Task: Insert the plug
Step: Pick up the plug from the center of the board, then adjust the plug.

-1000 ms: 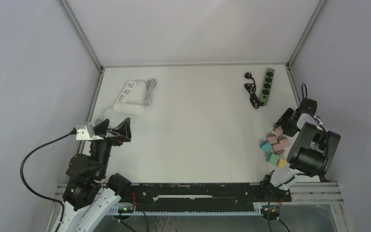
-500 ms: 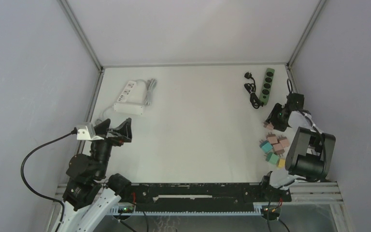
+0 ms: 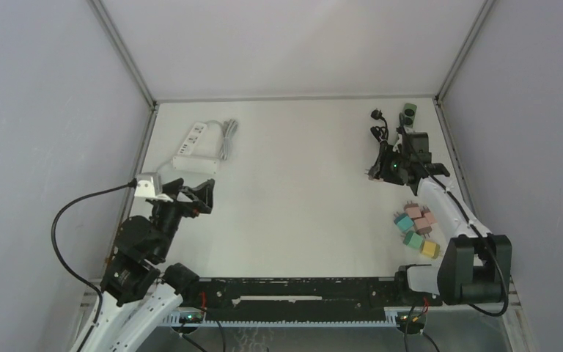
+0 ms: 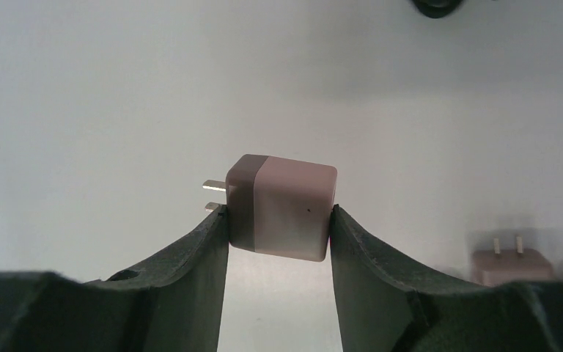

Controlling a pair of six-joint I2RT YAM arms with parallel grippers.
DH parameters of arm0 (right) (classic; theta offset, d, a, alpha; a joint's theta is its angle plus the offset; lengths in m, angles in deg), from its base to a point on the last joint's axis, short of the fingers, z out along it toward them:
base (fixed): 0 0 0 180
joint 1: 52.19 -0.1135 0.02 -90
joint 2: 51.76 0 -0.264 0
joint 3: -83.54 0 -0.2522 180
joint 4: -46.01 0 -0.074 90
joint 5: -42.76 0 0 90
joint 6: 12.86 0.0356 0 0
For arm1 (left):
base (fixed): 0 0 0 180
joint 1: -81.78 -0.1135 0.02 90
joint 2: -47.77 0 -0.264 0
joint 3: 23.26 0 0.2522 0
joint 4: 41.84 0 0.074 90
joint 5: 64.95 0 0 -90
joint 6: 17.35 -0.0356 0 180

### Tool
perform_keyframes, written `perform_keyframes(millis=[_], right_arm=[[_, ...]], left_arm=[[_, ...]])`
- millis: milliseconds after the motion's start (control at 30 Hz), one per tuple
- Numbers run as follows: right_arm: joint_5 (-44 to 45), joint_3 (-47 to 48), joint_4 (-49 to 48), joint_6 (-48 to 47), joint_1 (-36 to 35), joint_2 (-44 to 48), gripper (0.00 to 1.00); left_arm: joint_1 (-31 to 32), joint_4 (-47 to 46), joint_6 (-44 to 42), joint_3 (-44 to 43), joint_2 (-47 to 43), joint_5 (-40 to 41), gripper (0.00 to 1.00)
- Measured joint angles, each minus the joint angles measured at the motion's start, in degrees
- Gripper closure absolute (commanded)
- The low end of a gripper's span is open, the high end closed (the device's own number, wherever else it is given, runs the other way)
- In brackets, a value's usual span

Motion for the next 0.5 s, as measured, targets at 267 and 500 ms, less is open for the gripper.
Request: perform_keyframes(millis=[267, 500], right_arm=[[2.1, -0.9, -1.2, 1.5, -13.5, 9.6, 0.54], [4.3, -7.8, -6.2, 2.2, -25.7, 18.6, 0.53]], left_arm=[[0.0, 2.8, 6.6, -2.5, 7.2, -4.3, 0.00], [0.1, 3.1, 11.7, -2.5, 11.8, -11.3, 0.00]])
